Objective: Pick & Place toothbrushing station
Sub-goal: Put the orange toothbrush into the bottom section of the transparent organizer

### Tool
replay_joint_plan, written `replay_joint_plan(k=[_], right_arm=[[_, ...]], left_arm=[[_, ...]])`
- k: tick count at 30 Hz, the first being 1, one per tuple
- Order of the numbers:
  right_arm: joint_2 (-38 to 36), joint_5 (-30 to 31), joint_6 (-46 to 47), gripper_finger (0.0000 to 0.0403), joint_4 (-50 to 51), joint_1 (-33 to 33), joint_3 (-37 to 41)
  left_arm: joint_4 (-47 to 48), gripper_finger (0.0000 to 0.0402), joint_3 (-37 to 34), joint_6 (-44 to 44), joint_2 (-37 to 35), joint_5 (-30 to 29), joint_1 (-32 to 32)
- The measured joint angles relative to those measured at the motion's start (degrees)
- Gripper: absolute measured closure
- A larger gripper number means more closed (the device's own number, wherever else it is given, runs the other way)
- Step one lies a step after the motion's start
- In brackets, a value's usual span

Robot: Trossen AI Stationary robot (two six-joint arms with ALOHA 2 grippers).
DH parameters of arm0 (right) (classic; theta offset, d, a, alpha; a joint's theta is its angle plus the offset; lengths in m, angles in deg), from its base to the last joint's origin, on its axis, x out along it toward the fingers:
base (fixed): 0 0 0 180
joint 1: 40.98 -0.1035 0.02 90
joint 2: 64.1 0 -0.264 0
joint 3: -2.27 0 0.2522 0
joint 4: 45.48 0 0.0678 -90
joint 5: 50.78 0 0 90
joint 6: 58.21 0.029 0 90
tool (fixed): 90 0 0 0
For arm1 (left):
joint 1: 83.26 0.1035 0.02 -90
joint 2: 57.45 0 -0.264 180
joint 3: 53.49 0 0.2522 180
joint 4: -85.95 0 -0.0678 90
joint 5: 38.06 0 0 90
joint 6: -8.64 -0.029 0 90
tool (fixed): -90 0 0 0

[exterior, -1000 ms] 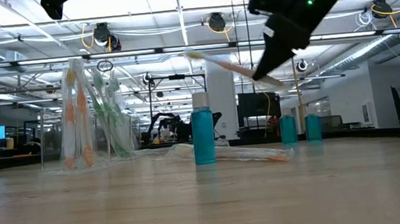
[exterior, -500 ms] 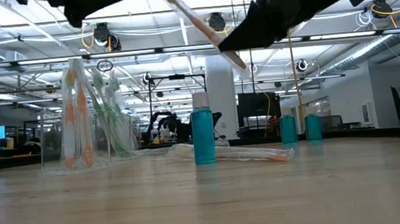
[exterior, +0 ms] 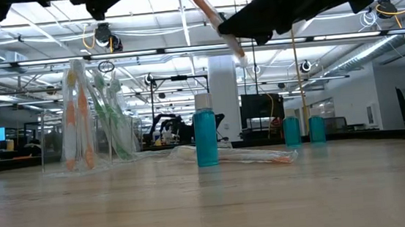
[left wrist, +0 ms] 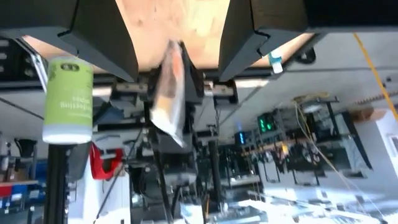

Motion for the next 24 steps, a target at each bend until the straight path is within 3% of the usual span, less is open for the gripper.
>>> replay_joint_plan(k=[9, 24], right_arm=[[0.00, -1.04, 0.02, 0.0379, -0.23, 0.00, 0.00], [0.00, -1.04, 0.22, 0.0377, -0.28, -0.15, -0.02]], left_arm=[[-7.48, 0.0172, 0.04, -0.63, 4.08, 7.49, 1.99], [-16.48, 0.0172, 0.60, 1.91, 10.22, 10.59, 5.42]])
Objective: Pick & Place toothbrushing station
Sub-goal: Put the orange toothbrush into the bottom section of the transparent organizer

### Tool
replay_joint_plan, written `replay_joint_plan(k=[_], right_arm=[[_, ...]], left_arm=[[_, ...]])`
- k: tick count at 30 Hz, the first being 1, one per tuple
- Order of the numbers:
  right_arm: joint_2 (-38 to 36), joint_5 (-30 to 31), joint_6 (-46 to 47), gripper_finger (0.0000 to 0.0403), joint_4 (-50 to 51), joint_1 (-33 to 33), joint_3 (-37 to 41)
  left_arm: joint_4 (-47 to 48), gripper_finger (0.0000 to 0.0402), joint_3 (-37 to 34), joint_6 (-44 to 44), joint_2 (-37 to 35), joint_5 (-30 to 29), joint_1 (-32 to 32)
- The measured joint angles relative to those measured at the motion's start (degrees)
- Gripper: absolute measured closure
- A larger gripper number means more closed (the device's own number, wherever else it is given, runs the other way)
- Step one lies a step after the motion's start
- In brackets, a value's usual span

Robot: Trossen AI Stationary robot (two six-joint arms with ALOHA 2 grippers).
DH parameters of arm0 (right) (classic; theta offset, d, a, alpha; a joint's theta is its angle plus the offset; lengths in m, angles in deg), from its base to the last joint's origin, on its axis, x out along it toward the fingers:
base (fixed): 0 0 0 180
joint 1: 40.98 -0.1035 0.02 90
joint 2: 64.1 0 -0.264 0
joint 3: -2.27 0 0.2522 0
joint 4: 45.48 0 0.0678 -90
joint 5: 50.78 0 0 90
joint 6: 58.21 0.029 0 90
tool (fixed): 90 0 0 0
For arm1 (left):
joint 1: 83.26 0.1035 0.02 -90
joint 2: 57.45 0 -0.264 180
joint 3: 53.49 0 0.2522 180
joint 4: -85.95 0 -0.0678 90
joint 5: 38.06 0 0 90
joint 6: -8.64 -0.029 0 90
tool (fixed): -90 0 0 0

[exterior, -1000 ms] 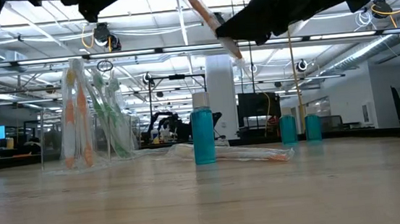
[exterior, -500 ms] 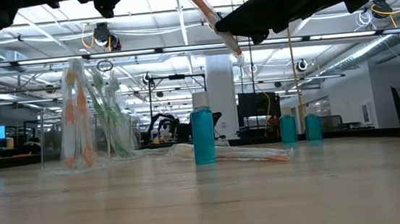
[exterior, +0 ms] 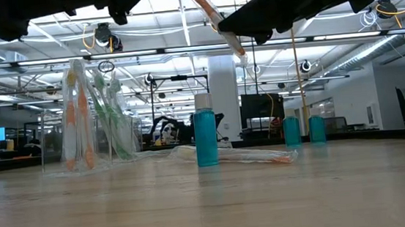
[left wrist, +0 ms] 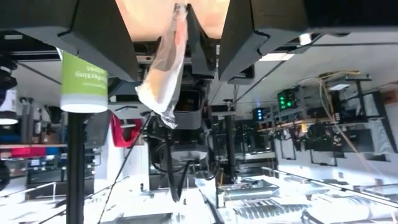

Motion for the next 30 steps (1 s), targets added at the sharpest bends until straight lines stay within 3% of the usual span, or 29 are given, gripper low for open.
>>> replay_joint_plan(k=[10, 22, 30], right_arm=[[0.00, 0.00, 0.00, 0.0378, -0.16, 0.00, 0.00], [0.00, -0.02, 0.02, 0.0377, 0.48, -0.20, 0.00], [0.00, -0.28, 0.00, 0.0377, 0.48, -0.22, -0.02]], left_arm=[[-0.14, 0.0172, 5.74, -2.61, 5.72, 2.63, 0.23], [-0.20, 0.0175, 6.42, -4.60, 6.07, 2.65, -0.41], [-0.08, 0.0257, 6.42, -5.06, 6.07, 5.36, -0.41]])
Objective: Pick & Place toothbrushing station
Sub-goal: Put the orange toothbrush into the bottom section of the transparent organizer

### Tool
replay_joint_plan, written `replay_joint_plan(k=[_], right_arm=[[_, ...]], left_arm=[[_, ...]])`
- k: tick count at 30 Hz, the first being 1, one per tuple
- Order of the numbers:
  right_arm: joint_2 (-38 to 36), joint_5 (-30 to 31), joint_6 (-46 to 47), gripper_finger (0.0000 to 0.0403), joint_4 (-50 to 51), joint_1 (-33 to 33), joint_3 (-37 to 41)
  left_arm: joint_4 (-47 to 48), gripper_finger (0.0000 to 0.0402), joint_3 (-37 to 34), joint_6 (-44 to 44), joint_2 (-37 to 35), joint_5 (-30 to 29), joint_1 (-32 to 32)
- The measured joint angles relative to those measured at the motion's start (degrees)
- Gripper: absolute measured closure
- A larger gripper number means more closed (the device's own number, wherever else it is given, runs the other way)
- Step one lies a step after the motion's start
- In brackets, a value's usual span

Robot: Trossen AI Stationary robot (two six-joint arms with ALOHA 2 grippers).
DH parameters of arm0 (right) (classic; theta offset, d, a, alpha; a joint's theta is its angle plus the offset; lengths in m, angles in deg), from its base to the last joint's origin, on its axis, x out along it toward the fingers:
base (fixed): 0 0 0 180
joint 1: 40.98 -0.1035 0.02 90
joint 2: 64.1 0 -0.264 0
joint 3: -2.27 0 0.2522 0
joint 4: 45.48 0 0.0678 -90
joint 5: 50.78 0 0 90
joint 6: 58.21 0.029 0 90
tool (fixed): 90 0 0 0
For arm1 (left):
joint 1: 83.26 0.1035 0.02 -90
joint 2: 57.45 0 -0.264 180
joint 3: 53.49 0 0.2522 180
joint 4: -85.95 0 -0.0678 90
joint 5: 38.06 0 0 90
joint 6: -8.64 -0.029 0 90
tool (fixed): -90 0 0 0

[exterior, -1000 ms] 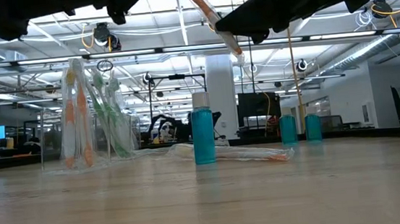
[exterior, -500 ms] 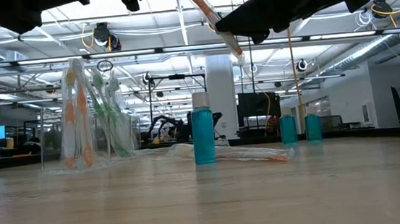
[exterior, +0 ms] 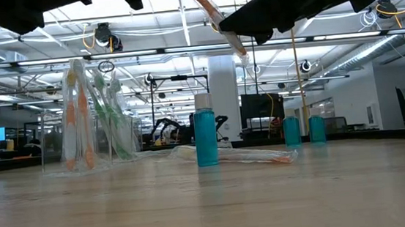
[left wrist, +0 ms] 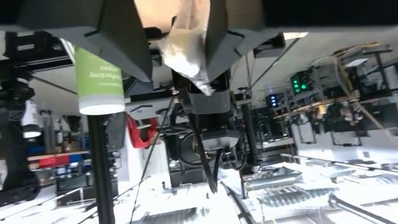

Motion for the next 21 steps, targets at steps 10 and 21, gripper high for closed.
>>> replay_joint_plan(k=[10, 21], right_arm=[[0.00, 0.00, -0.02, 0.0376, -0.18, -0.02, 0.00], [0.00, 0.22, -0.02, 0.0376, -0.35, -0.02, 0.00]], left_arm=[[-0.02, 0.0308, -0.02, 1.05, 0.00, 0.01, 0.11], [-0.07, 0.0309, -0.04, 0.98, 0.00, 0.00, 0.07]])
